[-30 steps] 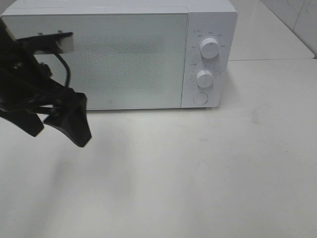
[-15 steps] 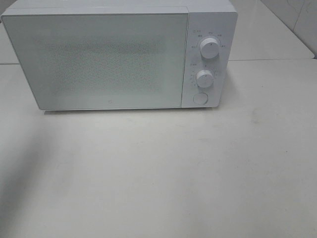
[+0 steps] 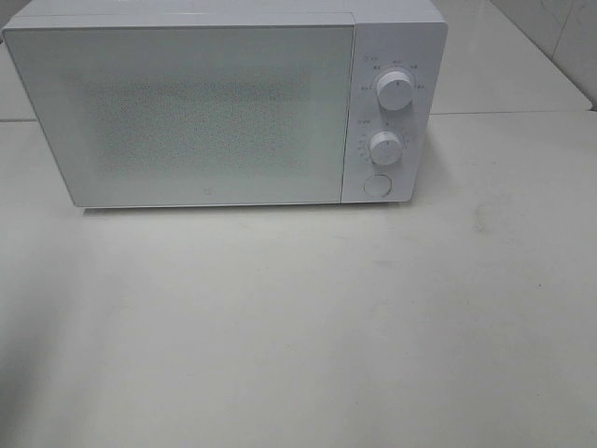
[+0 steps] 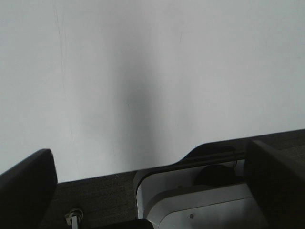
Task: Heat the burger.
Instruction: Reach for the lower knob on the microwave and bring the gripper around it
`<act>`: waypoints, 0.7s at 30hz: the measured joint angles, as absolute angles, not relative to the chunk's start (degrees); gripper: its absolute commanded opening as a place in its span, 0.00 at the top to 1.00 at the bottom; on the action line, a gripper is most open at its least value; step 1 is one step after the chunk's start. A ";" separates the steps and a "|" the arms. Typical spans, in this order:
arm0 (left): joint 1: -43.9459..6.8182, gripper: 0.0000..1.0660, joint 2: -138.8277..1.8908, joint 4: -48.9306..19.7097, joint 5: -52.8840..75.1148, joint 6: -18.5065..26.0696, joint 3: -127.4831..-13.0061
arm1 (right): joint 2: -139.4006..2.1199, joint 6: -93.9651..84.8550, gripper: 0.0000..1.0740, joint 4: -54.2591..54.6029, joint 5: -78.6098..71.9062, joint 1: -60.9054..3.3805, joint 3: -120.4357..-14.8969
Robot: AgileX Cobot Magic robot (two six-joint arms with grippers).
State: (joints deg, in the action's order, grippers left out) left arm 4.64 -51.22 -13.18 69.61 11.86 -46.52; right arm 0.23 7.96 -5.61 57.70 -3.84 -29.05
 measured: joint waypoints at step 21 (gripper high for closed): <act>4.64 0.06 -10.77 -7.28 66.92 4.93 -32.09 | 0.23 7.96 0.30 -5.61 57.70 -3.84 -29.05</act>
